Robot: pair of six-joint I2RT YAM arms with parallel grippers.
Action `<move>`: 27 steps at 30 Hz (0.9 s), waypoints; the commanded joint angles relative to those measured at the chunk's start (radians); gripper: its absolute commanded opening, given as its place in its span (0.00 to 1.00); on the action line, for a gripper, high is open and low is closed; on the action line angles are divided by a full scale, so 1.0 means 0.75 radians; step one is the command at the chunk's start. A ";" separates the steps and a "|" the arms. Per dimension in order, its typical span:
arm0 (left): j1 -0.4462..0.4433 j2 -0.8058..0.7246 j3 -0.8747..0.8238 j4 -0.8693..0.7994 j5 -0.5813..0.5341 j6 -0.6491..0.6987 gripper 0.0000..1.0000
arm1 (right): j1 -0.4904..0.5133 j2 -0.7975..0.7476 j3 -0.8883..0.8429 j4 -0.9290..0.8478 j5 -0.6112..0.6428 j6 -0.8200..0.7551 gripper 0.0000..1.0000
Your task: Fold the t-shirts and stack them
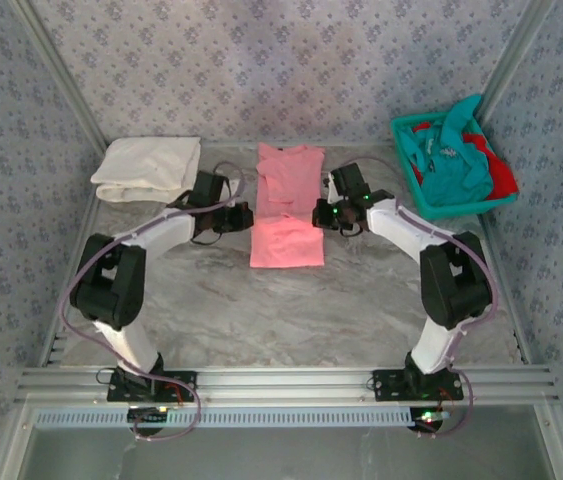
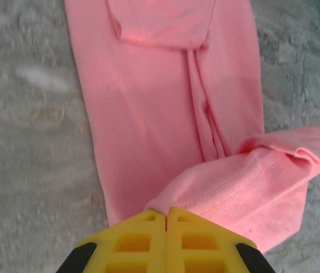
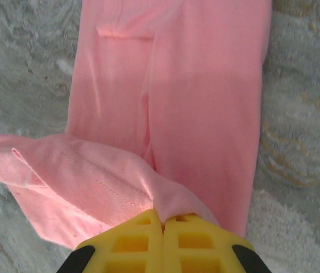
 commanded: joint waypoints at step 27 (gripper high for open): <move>-0.161 0.055 -0.174 0.350 -0.031 -0.058 0.28 | 0.027 0.004 -0.221 0.224 -0.145 0.005 0.10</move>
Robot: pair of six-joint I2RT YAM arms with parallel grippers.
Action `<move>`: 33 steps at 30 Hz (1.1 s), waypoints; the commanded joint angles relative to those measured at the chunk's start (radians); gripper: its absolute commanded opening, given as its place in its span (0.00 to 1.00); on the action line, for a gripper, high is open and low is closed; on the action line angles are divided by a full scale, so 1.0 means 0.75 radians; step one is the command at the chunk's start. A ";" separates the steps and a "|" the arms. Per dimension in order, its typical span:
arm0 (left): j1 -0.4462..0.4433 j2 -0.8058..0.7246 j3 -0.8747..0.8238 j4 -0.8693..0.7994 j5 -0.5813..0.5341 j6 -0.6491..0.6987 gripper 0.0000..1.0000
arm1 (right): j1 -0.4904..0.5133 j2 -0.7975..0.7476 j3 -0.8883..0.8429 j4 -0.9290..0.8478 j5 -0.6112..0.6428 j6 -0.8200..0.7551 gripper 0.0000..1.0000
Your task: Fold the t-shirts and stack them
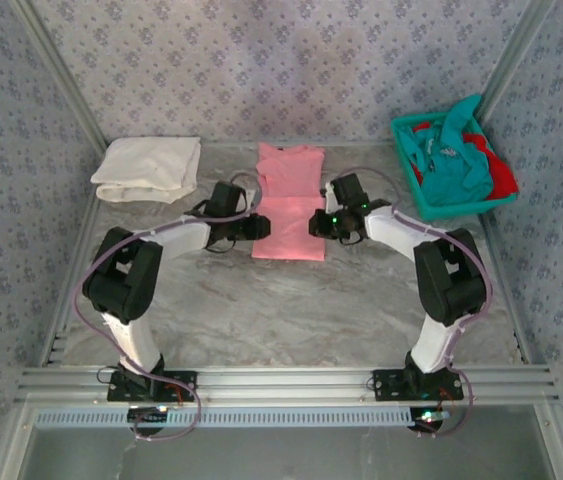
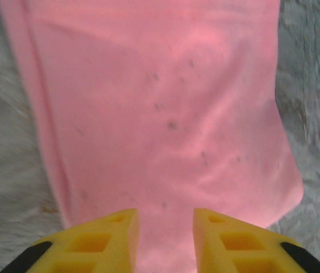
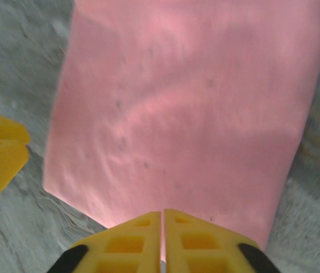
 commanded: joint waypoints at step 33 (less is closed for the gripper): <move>-0.002 -0.717 -0.737 0.027 -0.089 -0.319 0.44 | 0.190 -0.257 -0.342 0.041 0.053 0.074 0.19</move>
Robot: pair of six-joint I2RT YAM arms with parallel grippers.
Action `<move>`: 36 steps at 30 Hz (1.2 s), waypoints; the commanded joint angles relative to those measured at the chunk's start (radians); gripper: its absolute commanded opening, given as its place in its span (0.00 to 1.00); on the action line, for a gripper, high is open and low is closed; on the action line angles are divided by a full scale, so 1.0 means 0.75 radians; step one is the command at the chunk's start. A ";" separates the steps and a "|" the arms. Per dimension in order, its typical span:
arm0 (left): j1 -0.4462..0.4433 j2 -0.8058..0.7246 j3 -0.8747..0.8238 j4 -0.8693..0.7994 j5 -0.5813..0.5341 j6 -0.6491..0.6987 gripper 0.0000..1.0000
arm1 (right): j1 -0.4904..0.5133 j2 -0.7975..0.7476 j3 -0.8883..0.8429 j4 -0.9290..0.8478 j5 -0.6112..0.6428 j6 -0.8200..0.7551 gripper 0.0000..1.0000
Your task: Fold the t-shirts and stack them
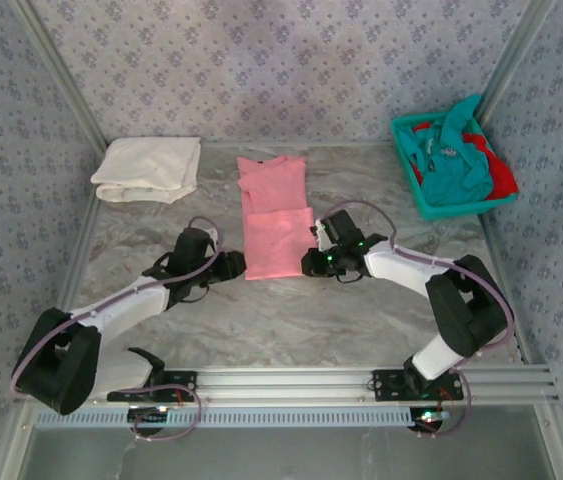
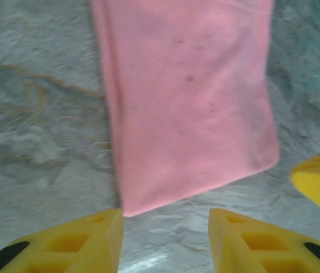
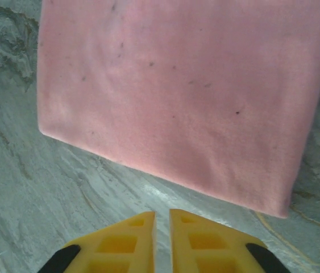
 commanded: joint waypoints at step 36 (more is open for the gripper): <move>-0.071 0.475 0.145 0.150 0.123 0.038 0.12 | -0.083 -0.067 -0.087 0.046 0.113 0.049 0.28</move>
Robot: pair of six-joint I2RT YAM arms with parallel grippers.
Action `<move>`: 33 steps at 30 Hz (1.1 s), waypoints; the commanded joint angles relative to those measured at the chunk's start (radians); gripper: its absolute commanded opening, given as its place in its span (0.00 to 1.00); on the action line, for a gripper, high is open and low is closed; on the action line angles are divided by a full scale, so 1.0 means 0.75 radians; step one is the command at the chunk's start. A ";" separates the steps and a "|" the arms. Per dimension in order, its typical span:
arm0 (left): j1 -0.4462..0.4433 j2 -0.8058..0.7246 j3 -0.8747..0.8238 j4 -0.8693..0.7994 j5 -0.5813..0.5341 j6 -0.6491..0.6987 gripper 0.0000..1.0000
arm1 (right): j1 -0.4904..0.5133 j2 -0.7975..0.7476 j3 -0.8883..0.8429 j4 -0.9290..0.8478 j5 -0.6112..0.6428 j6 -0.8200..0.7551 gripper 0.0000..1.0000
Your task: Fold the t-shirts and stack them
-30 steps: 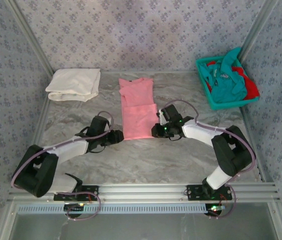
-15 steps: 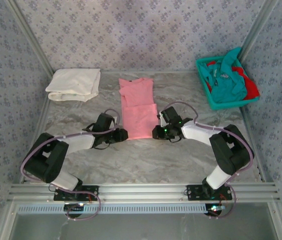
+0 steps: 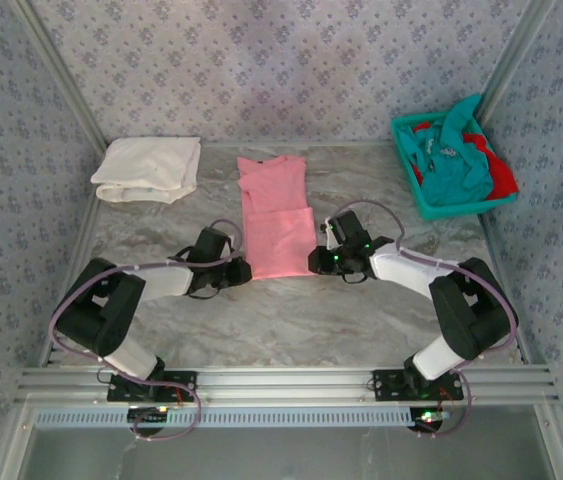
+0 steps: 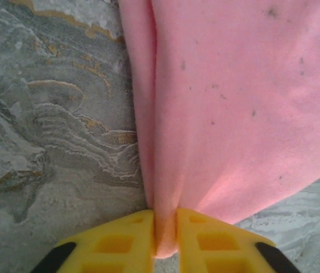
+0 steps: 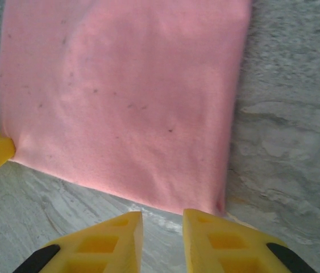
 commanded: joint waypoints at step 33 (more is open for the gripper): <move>0.021 -0.144 -0.068 -0.054 -0.082 0.017 0.00 | -0.002 0.193 0.114 -0.017 -0.051 0.067 0.09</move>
